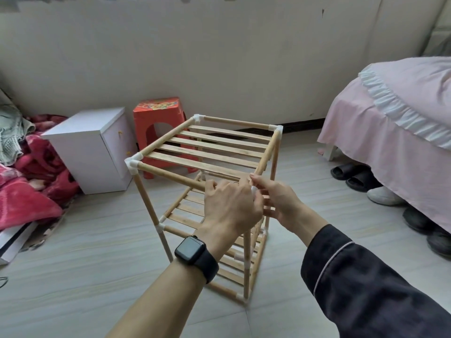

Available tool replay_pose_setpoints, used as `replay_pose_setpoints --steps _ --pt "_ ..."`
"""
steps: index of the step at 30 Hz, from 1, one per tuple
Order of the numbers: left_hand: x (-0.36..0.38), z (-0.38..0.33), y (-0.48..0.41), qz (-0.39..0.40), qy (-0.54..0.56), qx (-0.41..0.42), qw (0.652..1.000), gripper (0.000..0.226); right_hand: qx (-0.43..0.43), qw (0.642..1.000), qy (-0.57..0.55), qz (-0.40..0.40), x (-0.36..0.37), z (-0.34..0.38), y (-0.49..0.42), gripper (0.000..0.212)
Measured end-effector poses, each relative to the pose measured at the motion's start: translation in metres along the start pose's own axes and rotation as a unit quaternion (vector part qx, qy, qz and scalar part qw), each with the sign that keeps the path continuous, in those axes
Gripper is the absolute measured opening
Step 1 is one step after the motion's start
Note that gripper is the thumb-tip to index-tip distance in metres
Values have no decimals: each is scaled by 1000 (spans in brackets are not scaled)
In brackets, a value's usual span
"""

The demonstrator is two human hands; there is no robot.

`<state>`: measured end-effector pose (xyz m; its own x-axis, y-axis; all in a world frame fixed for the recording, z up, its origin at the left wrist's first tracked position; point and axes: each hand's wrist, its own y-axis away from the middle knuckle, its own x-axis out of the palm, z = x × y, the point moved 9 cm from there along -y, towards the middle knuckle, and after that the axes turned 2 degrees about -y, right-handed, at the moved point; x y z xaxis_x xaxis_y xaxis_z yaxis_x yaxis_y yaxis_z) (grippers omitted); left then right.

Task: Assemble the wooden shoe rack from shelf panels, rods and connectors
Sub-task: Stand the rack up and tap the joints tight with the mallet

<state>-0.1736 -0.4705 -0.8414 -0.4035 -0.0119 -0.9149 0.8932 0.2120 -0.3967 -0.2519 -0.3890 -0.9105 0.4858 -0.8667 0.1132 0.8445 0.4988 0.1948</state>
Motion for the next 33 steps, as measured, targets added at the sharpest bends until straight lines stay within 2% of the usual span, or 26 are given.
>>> replay_pose_setpoints --steps 2,4,6,9,12,14,17,20,24,27,30,33 --pt "3 -5 -5 10 13 -24 1000 30 -43 996 48 -58 -10 8 -2 37" --pt "7 -6 -10 16 15 -32 999 29 -109 976 106 -156 -27 22 2 27" --pt "8 -3 -11 4 41 -21 999 29 -189 948 159 -202 -35 39 10 14" --pt "5 13 -6 -19 84 10 996 27 -284 890 302 -190 -33 54 19 25" --pt "0 38 1 -6 123 58 991 27 -342 790 487 -146 -8 59 33 35" --pt "-5 52 7 16 137 98 986 29 -369 740 552 -112 10 59 44 40" --pt "-13 67 15 14 105 145 984 48 -387 690 608 -65 30 56 54 40" --pt "-10 87 19 18 130 104 986 58 -367 678 636 -39 41 54 54 47" --pt "3 96 17 65 178 35 981 44 -343 688 640 -21 56 51 48 55" --pt "2 89 13 57 120 15 991 59 -349 692 631 -29 67 51 42 47" --pt "-4 74 7 -1 36 -49 998 74 -365 698 614 -48 66 53 37 34" --pt "-8 64 0 -49 -50 -81 994 82 -355 694 621 -85 54 52 31 42"
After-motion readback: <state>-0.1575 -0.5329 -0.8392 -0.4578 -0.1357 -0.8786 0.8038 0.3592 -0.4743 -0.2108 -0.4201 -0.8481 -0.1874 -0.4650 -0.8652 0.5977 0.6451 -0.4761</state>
